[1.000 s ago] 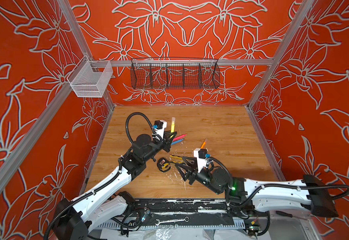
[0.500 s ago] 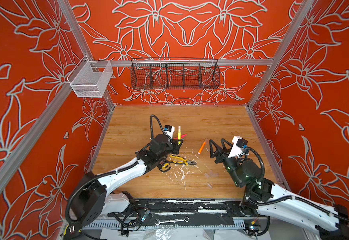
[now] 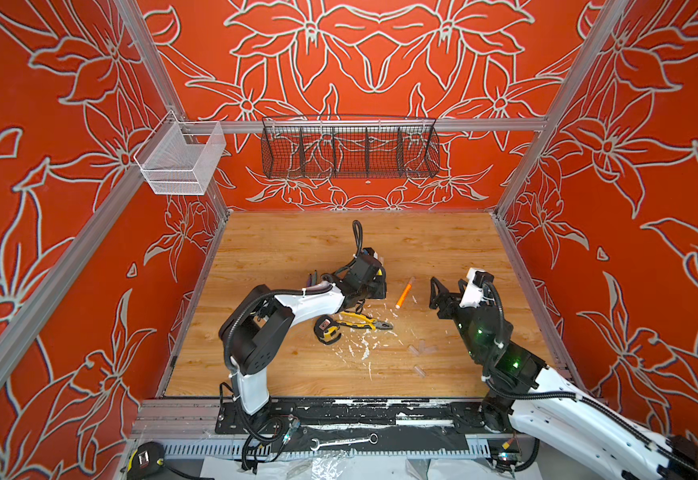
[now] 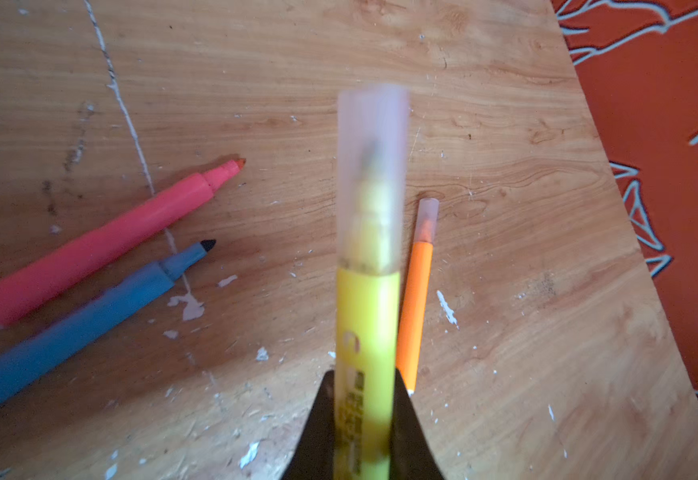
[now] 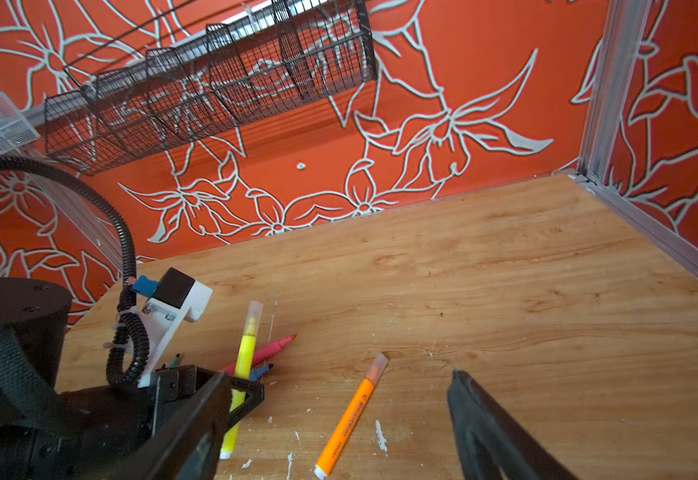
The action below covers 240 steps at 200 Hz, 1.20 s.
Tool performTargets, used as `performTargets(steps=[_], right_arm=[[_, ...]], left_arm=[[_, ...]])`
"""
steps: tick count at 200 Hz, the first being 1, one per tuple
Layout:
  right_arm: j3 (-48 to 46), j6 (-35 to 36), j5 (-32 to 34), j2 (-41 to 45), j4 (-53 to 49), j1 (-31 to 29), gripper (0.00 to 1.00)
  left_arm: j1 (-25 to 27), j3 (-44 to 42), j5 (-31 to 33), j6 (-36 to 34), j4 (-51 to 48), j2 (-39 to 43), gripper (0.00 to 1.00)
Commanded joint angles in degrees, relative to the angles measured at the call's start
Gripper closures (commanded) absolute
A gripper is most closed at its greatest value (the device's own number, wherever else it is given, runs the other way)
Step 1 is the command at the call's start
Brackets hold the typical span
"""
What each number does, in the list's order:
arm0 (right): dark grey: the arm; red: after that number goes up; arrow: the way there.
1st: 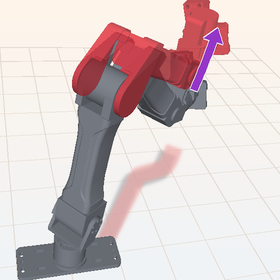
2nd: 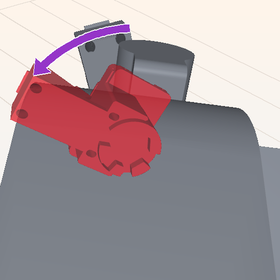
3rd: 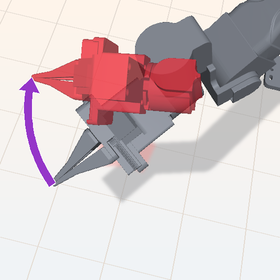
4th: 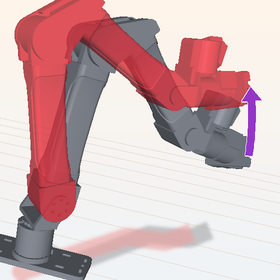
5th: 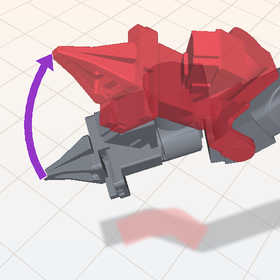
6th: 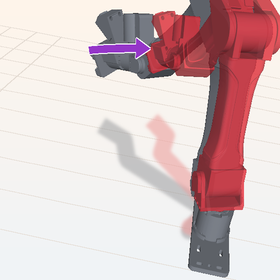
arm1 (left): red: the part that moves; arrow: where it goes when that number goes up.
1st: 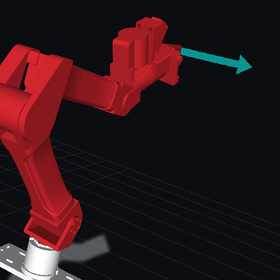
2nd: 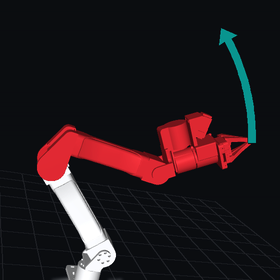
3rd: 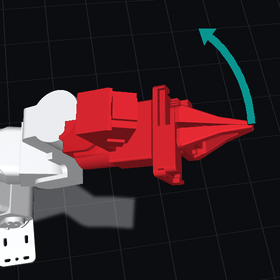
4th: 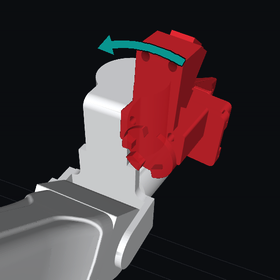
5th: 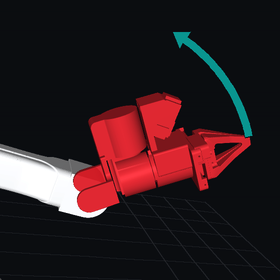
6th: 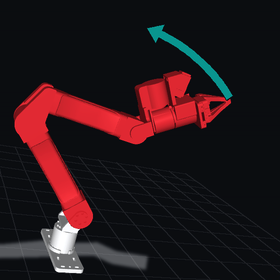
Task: Insert the pens into the pen caps
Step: 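Open the right gripper and withdraw it while the left gripper lowers the marker, then set the capped yellow marker beside the orange marker and open the left gripper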
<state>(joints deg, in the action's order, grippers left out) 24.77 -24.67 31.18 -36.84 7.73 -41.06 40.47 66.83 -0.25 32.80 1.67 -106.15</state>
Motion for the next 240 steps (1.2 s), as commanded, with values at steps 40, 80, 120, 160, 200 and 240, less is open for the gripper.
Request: performTargets(steps=[40,80,120,160,200,240], right_arm=[[-1.2,-4.6,-5.0,-3.5,2.7,3.0,0.19],[0.5,-5.9,-6.4,-8.5,4.3,3.6,0.21],[-0.7,-7.9,-6.7,-10.7,6.9,3.7,0.22],[-0.5,-8.2,-6.8,-10.3,6.4,3.7,0.22],[-0.8,-9.6,-7.1,-10.0,6.2,3.8,0.24],[-4.0,-15.2,-7.1,-9.5,10.0,3.8,0.24]], left_arm=[[0.3,8.0,1.2,-1.4,-7.6,-7.0,1.0],[0.3,8.9,-2.4,-1.7,-6.8,-9.0,0.96],[0.2,9.5,-3.4,-1.7,-5.7,-11.5,0.92],[0.2,11.0,-7.1,-2.1,-4.5,-13.2,0.85],[0.0,11.0,-7.4,-1.9,-4.1,-13.1,0.68],[-0.2,7.6,-7.0,0.7,0.6,-5.6,0.11]])
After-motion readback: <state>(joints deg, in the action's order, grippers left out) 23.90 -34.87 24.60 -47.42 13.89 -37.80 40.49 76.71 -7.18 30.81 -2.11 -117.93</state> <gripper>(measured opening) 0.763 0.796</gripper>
